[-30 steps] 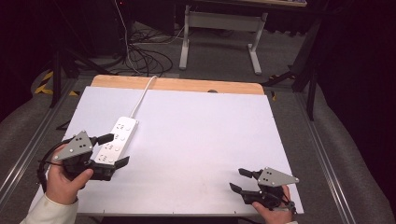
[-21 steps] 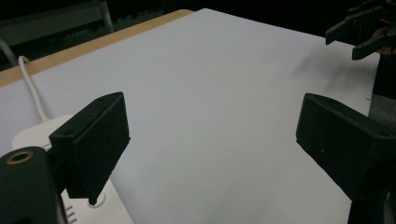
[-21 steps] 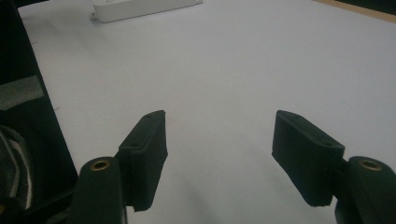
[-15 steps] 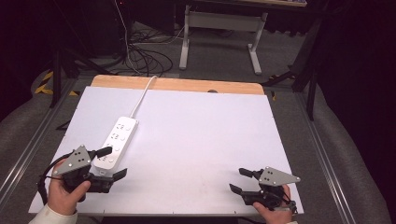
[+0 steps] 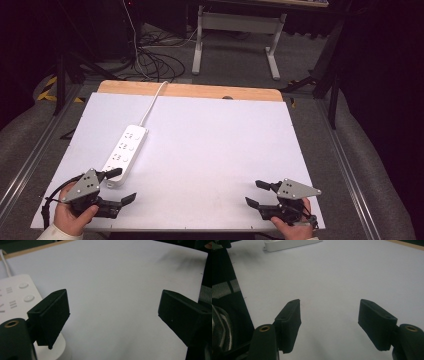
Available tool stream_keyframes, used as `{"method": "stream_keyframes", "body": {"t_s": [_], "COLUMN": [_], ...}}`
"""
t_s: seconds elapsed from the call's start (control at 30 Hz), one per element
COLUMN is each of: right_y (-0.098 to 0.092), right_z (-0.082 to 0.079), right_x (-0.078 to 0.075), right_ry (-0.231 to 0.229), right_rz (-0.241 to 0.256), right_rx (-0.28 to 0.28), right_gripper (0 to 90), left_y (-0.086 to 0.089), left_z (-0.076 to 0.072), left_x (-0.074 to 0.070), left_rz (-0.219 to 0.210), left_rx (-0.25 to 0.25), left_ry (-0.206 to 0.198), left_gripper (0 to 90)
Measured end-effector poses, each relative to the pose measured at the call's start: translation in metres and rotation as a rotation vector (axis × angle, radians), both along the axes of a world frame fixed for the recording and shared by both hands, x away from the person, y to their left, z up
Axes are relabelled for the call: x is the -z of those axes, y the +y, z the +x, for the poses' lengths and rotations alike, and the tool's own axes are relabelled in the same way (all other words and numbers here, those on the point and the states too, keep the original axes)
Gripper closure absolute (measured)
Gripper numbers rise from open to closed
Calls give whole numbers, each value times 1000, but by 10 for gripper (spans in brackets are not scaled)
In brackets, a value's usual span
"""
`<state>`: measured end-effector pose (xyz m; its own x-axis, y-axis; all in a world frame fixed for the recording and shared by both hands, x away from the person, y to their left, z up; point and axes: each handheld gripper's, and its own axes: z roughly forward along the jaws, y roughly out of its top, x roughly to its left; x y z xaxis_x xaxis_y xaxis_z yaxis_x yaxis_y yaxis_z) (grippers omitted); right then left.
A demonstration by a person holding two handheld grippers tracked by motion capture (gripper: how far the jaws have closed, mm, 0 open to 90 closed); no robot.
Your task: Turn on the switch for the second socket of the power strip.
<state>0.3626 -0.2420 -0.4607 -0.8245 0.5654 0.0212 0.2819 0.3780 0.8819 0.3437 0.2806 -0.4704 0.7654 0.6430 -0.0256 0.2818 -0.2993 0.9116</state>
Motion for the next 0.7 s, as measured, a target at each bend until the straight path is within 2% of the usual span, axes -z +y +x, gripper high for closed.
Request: {"method": "stream_keyframes", "body": {"t_s": [0.07,0.17,0.3,0.4,0.43,0.53,0.63,0.7], "right_y": [0,0,0,0,0,0,0,0], "right_z": [0,0,0,0,0,1,0,1], "right_x": [0,0,0,0,1,1,1,1], "right_ry": [0,1,1,3,4,4,3,3], "right_rz": [-1,-2,-4,-3,-4,-6,-7,-11], "right_rx": [-1,-2,-2,-2,-3,-3,-3,-2], "right_gripper": [353,353,353,353,353,353,353,354], "left_y": [-1,-1,0,0,0,0,2,3], "left_z": [1,0,-4,-9,-10,-10,-5,-4], "left_x": [5,8,18,22,22,22,19,17], "left_rz": [-1,10,17,2,9,4,-4,-12], "left_rx": [6,11,12,30,36,39,18,2], "left_ry": [18,16,-10,4,-5,5,24,20], "left_gripper": [128,129,129,125,123,111,105,103]}}
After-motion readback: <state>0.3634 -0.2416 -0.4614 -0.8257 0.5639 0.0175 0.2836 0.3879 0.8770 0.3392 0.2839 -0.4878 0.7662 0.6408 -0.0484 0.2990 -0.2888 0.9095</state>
